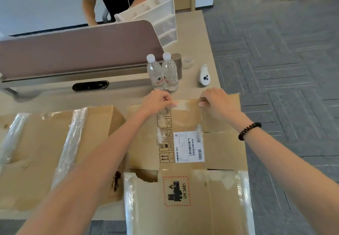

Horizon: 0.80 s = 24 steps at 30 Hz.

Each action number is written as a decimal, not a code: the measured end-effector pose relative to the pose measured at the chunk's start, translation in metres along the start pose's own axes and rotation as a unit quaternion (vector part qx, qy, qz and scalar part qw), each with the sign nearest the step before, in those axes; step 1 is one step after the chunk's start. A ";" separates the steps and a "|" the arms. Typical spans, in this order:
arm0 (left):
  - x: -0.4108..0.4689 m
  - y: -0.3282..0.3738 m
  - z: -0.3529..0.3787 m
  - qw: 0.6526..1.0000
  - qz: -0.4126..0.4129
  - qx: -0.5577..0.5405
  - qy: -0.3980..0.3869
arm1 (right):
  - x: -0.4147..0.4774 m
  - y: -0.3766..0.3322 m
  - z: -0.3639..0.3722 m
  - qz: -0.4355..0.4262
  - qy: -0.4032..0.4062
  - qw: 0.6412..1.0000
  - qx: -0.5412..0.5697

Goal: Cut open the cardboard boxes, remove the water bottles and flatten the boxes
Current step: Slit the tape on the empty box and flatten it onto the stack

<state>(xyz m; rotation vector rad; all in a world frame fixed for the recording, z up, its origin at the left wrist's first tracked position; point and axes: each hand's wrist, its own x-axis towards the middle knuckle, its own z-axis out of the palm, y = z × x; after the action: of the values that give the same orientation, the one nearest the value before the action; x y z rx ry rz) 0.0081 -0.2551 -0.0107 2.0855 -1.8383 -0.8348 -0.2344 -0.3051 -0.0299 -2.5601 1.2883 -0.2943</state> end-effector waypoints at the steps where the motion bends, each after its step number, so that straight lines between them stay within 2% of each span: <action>1: 0.007 -0.005 0.004 1.000 -0.008 -0.006 -0.012 | 0.006 0.004 0.009 0.000 -0.008 1.000 0.007; 7: 0.033 -0.046 0.042 0.994 -0.076 -0.075 -0.007 | 0.032 0.019 0.062 0.001 -0.039 0.999 0.010; 11: 0.032 -0.055 0.069 0.992 -0.091 -0.063 0.062 | 0.031 0.024 0.084 0.026 -0.024 0.999 0.025; 16: 0.000 -0.068 0.117 0.986 -0.023 0.086 0.140 | 0.003 0.010 0.106 0.028 -0.016 0.999 -0.007; 18: -0.013 -0.078 0.136 0.984 -0.018 0.127 0.127 | -0.012 -0.003 0.121 0.037 -0.019 0.999 -0.003; 21: -0.023 -0.088 0.156 0.981 -0.022 0.182 0.066 | -0.031 -0.015 0.149 0.046 -0.096 0.994 -0.007; 24: -0.022 -0.095 0.168 0.975 -0.021 0.207 0.075 | -0.040 -0.016 0.168 0.053 -0.104 0.993 -0.025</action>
<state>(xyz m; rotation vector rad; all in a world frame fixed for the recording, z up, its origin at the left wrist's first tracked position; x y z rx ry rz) -0.0078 -0.1847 -0.1914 2.3577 -2.0253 -0.3044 -0.1964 -0.2398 -0.1865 -2.4732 1.3604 0.0250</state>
